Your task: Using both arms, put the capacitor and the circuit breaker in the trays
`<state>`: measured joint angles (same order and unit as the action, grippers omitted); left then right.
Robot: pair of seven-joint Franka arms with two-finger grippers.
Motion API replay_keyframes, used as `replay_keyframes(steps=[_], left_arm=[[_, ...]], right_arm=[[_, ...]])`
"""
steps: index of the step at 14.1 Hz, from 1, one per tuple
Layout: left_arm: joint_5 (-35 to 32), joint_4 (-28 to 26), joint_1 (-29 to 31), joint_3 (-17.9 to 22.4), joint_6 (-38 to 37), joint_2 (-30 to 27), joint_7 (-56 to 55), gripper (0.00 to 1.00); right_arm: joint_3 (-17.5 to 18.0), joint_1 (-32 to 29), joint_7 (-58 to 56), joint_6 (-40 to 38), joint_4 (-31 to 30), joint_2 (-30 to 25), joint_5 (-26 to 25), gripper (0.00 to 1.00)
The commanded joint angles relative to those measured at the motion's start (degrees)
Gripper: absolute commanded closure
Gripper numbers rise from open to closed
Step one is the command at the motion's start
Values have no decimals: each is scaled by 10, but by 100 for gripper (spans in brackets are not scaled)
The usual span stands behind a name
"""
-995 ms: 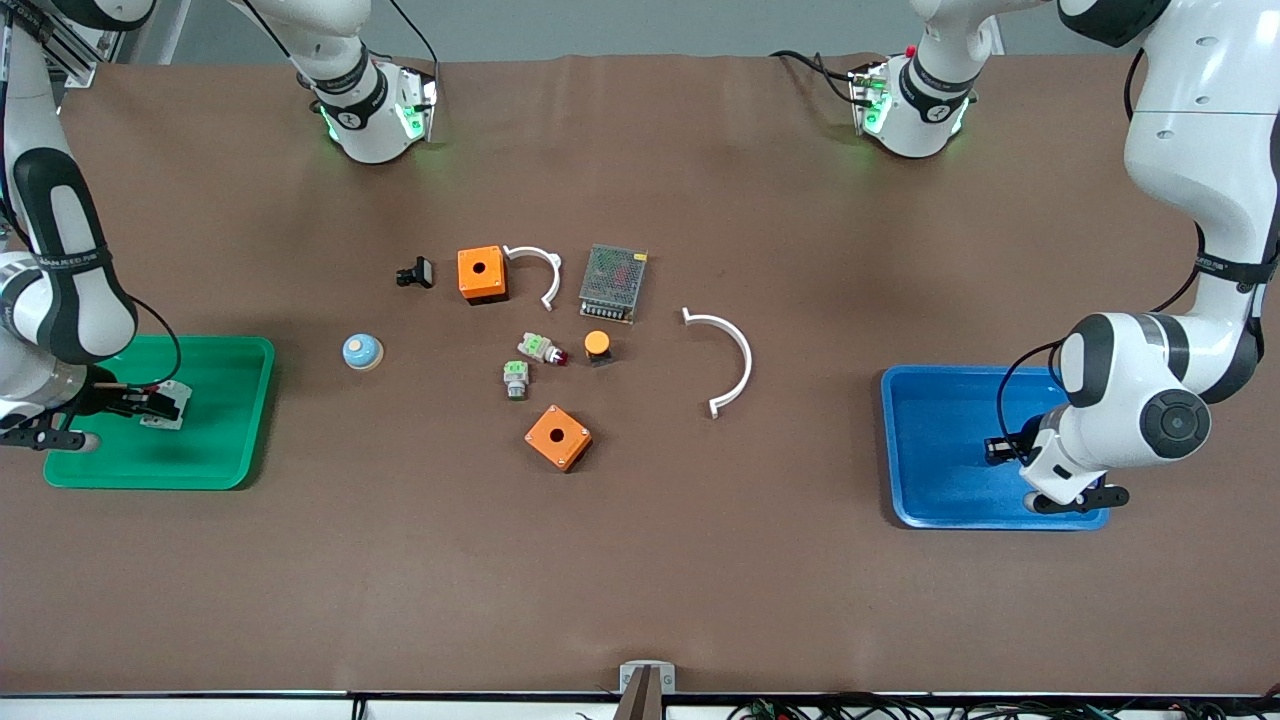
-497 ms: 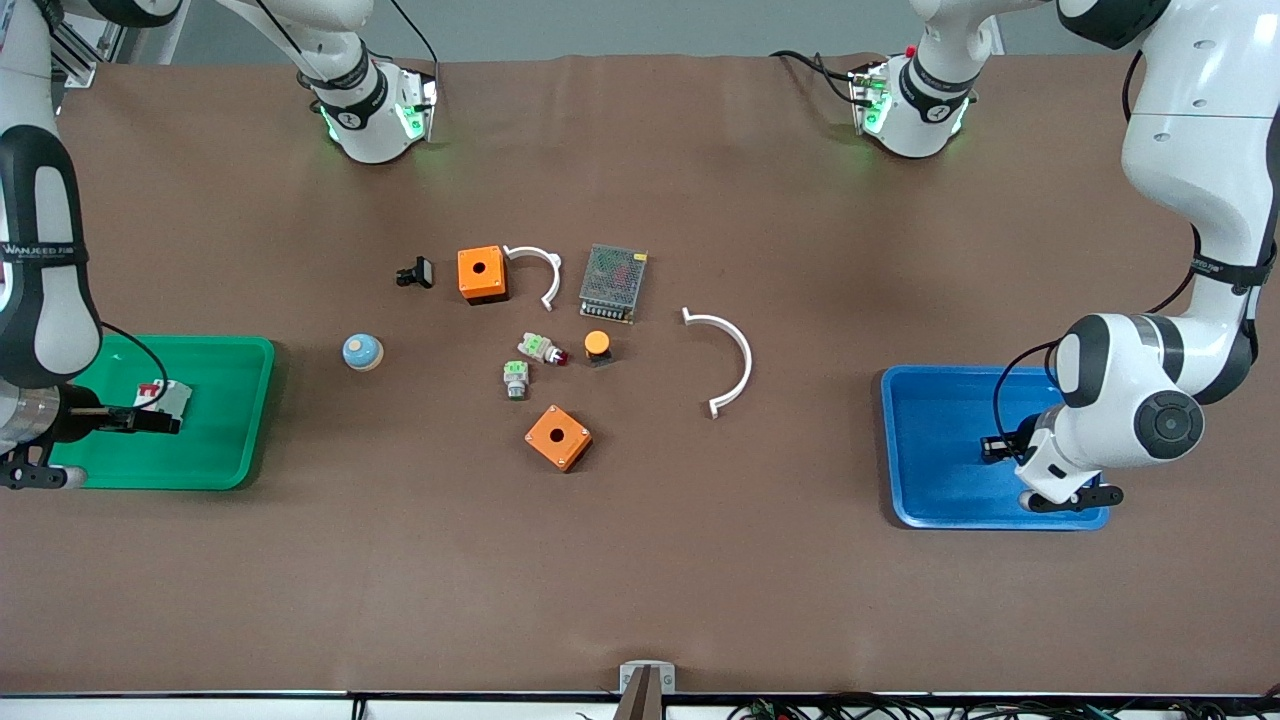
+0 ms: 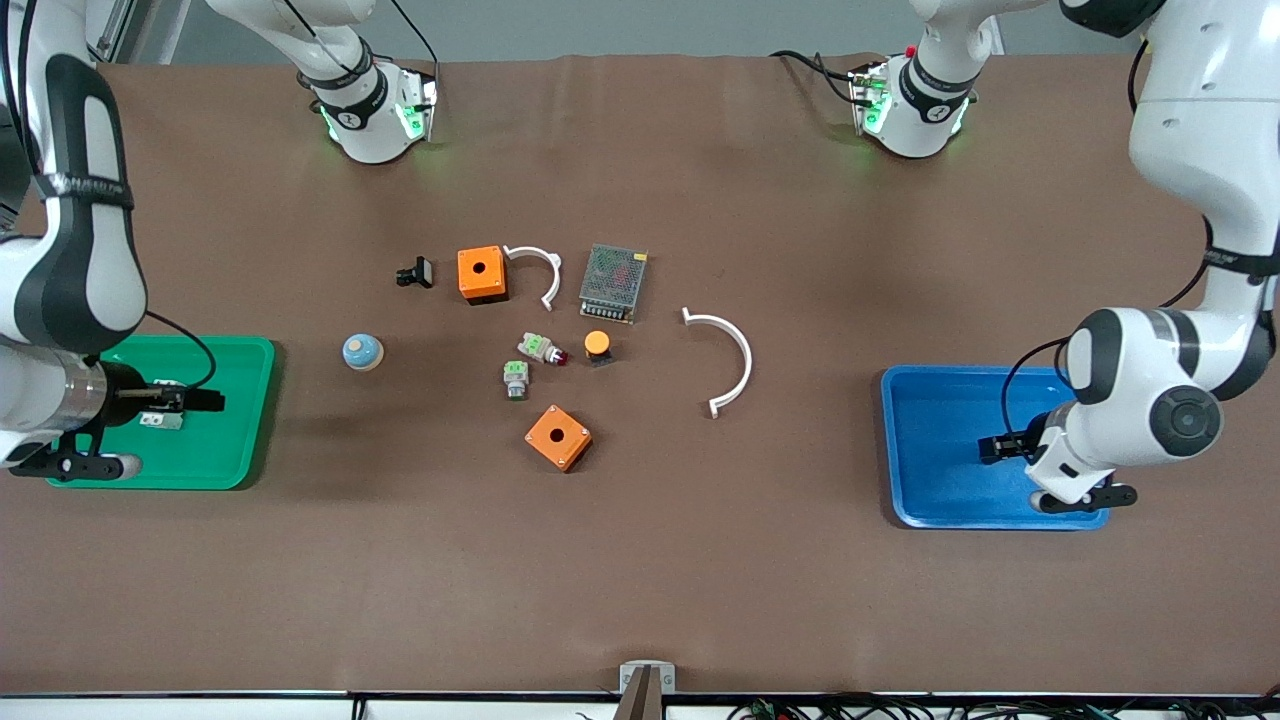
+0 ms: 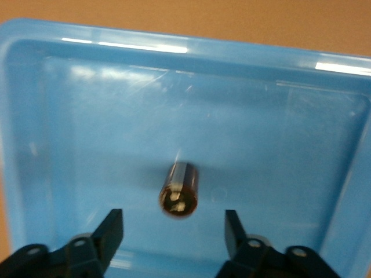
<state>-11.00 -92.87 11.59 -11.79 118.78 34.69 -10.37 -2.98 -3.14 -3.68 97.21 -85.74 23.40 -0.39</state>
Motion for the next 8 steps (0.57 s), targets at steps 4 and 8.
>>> replay_keyframes(steps=[4, 8], left_arm=[[9, -42, 7, -13, -128, -173, 7, 3], [81, -45, 8, -14, -197, -265, 47, 2]], right_arm=[[-2, 23, 2, -81, -3, -89, -12, 0], [-1, 23, 3, -152, 57, -99, -8, 0]])
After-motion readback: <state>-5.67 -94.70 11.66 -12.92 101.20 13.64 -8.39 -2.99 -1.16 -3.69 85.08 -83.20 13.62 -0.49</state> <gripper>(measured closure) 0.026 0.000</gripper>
